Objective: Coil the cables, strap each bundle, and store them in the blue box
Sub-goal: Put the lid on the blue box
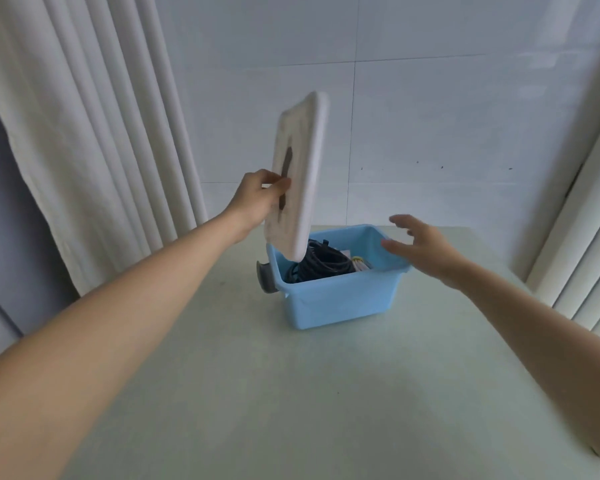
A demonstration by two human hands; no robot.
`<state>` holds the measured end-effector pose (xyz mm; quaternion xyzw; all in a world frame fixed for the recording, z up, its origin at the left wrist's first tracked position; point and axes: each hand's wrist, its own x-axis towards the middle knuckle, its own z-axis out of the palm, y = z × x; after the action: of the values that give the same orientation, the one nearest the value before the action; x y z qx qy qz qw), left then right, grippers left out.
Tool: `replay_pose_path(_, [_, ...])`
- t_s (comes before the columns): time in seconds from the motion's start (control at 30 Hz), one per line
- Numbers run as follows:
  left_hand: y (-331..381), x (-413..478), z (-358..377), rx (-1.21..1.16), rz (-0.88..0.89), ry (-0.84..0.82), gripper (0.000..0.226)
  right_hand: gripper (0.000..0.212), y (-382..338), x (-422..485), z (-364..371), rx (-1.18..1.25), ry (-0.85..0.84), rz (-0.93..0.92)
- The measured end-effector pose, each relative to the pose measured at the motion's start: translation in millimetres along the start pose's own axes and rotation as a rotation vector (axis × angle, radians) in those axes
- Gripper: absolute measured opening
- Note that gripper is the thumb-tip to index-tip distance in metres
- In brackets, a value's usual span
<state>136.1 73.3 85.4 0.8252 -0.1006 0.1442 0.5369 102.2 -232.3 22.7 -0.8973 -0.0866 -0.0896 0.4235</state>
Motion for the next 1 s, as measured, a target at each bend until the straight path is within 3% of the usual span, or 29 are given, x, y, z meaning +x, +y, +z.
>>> replay_pose_path(0.1, [6.5,0.1,14.1,0.136,0.060,-0.079,0.025,0.042,13.6,2.3,0.5,0.364,-0.118,0.168])
replay_pose_path(0.2, [4.9,1.1,26.9,0.320,0.127,-0.162,0.026,0.046,20.0,4.3,-5.7,0.673,-0.008,0.320])
replay_pose_path(0.3, [7.2,-4.9,45.8,0.626,0.186,-0.222,0.021,0.049,27.1,8.2,-14.6,0.825,0.018,0.411])
replay_pose_path(0.43, [1.8,-19.3,77.0,0.943,0.232,-0.322,0.026,0.046,31.7,8.9,-18.0,0.847,0.012,0.425])
replay_pose_path(0.77, [-11.9,-16.8,72.8,1.034,0.296,-0.355,0.024,0.032,41.1,-0.4,-2.3,0.722,-0.067,0.373])
replay_pose_path(1.0, [-39.8,-27.3,79.1,0.742,0.108,-0.161,0.020,0.025,44.8,-11.9,14.7,0.854,0.001,0.362])
